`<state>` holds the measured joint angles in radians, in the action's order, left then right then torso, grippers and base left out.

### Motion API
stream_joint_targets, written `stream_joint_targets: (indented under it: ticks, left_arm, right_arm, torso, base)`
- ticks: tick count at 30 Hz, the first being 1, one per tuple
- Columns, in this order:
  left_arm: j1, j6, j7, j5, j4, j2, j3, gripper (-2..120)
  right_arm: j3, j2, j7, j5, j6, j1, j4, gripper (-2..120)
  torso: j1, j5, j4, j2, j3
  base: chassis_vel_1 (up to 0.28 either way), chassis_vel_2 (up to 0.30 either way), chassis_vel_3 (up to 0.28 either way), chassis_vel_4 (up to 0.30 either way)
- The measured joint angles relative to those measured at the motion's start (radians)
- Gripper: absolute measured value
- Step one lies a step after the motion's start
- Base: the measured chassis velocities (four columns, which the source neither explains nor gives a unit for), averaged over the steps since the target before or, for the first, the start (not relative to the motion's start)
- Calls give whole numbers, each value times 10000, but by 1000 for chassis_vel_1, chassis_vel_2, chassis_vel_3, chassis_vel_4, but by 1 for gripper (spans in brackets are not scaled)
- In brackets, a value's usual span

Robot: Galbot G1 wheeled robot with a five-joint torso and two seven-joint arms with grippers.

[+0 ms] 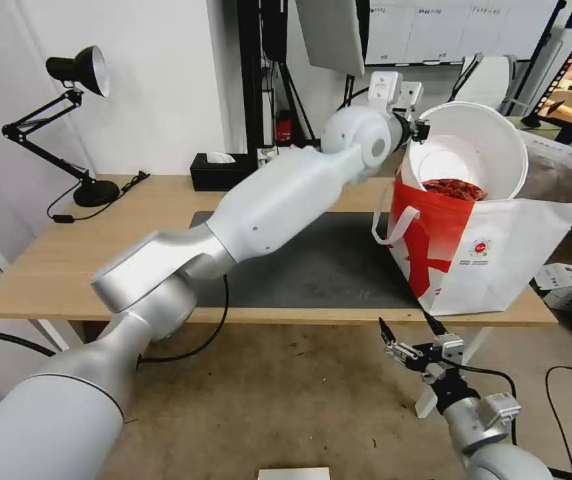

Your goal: Pick up the trash from the table and place it into the takeout bag.

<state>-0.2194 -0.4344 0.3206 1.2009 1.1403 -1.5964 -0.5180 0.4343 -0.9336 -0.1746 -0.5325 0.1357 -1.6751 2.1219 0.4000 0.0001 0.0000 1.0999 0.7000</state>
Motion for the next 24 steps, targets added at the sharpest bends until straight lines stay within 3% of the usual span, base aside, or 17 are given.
stream_joint_targets:
  ticks: [9, 24]
  left_arm:
    - [56, 172, -38, -231, 206, 24, -393, 0]
    - [186, -408, -643, -256, 176, 30, -1189, 0]
  right_arm:
    - [0, 0, 0, 0, 0, 0, 0, 100]
    - [0, 0, 0, 0, 0, 0, 0, 100]
  torso:
    - [0, 0, 0, 0, 0]
    - [0, 0, 0, 1, -1]
  base:
    - [0, 0, 0, 0]
    - [0, 0, 0, 0]
